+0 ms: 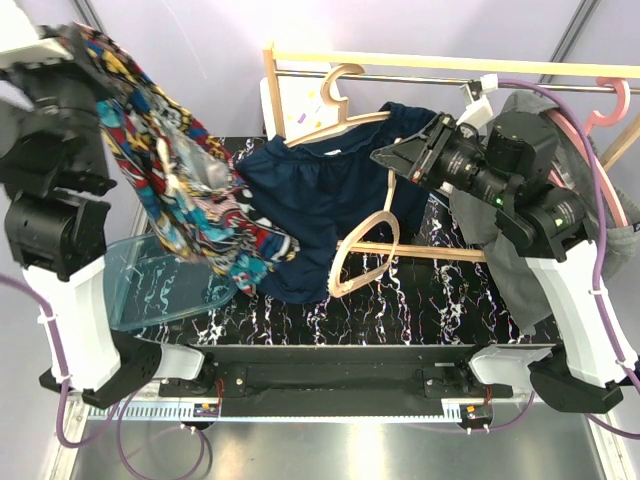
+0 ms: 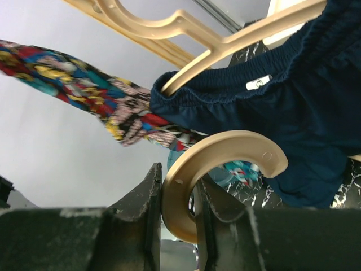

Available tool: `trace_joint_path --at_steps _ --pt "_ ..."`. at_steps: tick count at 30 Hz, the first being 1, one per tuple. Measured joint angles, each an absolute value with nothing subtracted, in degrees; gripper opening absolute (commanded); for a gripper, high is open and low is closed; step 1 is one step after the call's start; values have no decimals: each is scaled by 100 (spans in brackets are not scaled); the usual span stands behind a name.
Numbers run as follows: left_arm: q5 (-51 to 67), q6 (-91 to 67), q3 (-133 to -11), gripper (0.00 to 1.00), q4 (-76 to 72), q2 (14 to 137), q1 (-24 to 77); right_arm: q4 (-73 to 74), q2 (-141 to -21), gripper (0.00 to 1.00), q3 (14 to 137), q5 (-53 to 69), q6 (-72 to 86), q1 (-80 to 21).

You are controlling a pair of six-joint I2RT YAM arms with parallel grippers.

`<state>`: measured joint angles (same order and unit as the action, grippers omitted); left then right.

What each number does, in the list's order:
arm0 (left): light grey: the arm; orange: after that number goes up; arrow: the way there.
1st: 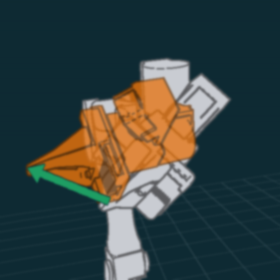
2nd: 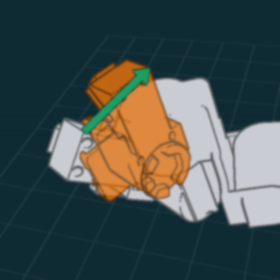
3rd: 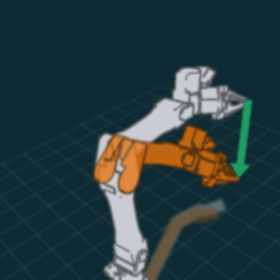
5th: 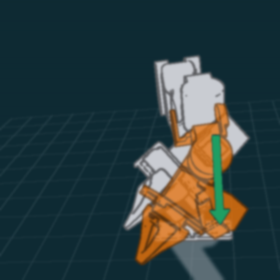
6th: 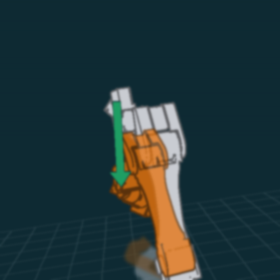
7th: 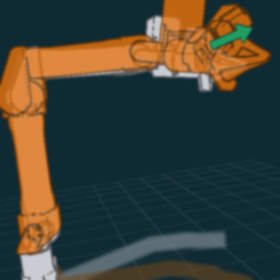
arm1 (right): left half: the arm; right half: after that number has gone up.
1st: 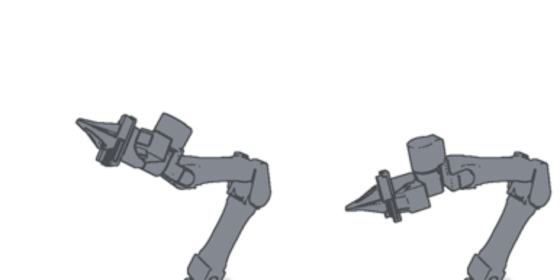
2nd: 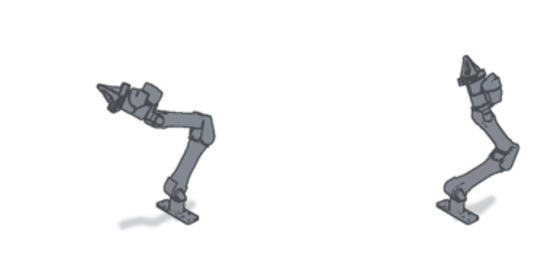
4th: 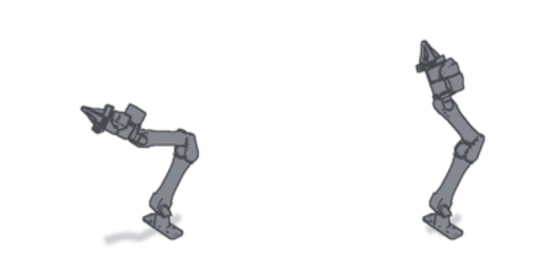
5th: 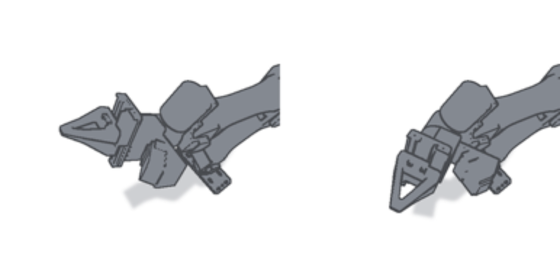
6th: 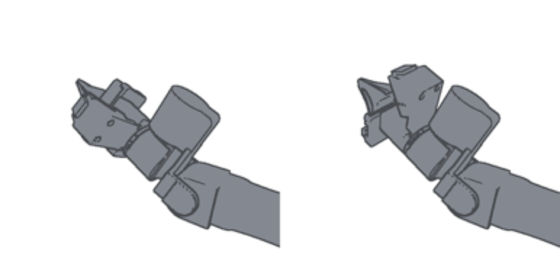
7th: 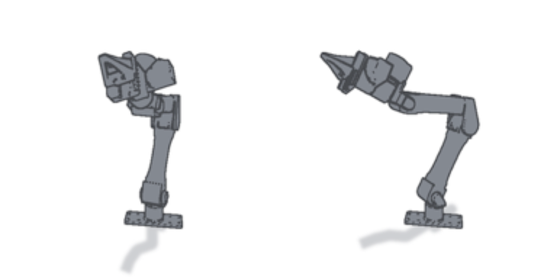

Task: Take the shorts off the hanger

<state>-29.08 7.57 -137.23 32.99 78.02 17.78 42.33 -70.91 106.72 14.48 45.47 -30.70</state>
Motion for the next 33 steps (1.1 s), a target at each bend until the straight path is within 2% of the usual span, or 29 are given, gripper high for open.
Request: trace_joint_path --at_steps 6,11,15,21,26,30,33 --pt "-2823 1039 -13688 0 2456 7419 1763 4318 -7240 0 10694 1459 4519 -3070" --pt "-2897 1424 -13085 0 2099 6838 1754 4318 -7343 0 10853 1448 4429 -3070" --pt "-3183 1538 -12154 0 1800 6423 1619 4318 -7354 0 10881 1448 4377 -3070" --pt "-3304 -45 -10182 0 2370 6215 207 4318 -7404 0 10871 1450 4346 -3070" --pt "-2777 -1892 -8388 0 3166 6147 -827 4307 -7443 0 10753 1450 4344 -3070" --pt "-2189 -2788 -7072 0 3452 5806 -1096 4307 -7443 0 10575 1448 4333 -3059" --pt "-1509 -3177 -6823 0 3358 5760 -1157 4309 -7443 0 10499 1452 4331 -3028"
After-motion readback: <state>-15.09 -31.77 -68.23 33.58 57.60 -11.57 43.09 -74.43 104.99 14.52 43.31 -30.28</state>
